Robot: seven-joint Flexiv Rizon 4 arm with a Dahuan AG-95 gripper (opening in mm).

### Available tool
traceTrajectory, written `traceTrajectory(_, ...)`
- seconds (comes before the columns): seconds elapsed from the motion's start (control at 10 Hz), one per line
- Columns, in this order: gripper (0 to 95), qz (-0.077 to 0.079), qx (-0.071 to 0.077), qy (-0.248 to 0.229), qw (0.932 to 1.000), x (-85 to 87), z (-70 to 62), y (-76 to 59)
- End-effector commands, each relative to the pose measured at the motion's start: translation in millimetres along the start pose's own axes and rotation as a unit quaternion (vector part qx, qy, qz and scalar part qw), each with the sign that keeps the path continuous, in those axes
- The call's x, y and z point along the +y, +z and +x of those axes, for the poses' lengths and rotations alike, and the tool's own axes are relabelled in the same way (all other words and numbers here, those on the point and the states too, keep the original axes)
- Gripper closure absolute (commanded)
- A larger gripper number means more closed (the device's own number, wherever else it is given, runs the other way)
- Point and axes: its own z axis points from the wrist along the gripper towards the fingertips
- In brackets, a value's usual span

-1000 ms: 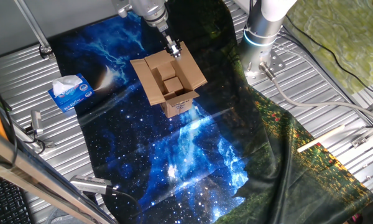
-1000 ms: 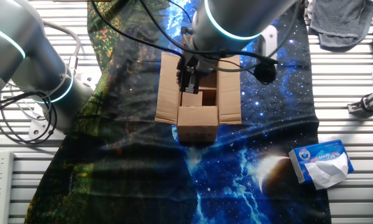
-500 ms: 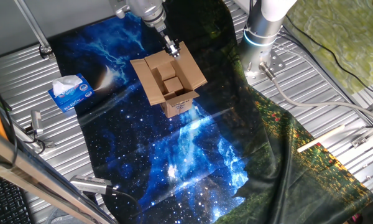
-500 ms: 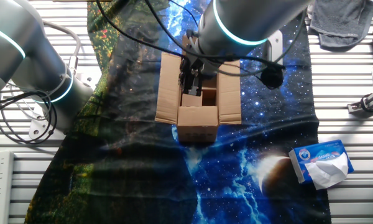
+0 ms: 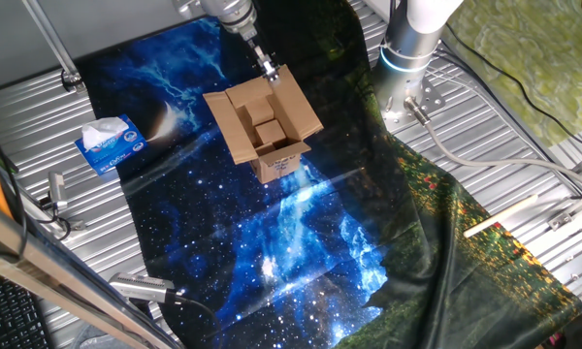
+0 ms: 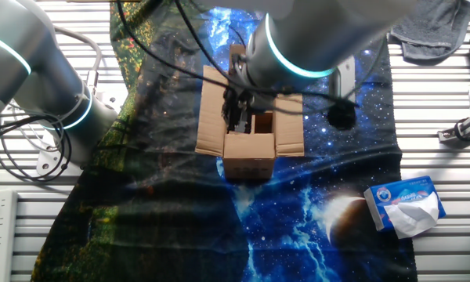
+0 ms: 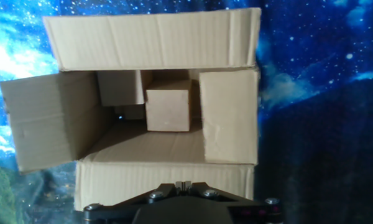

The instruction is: Cover the box

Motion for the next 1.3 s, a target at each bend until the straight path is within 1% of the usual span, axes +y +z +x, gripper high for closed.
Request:
traceTrajectory(0.1, 95.0, -0.002, -0.001, 0.001, 1.0, -3.0, 0.2, 0.8)
traceTrajectory(0.4, 95.0, -0.002, -0.003, 0.001, 1.0, -5.6, -0.3, 2.8)
traceTrajectory(0.5, 95.0, -0.001, -0.003, 0.001, 1.0, -3.9, -0.6, 3.3)
traceTrajectory(0.7, 95.0, 0.0, -0.005, -0.003, 1.0, 1.6, -1.2, 4.1)
traceTrajectory(0.8, 95.0, 0.002, -0.005, -0.009, 0.9999, 7.2, -1.6, 4.4)
traceTrajectory(0.9, 95.0, 0.011, -0.006, -0.014, 0.9998, 11.9, -2.2, 5.6)
traceTrajectory(1.0, 95.0, 0.01, -0.006, -0.015, 0.9998, 13.6, -2.2, 5.5)
traceTrajectory(1.3, 95.0, 0.016, 0.0, -0.03, 0.9994, 18.2, -1.4, 3.0)
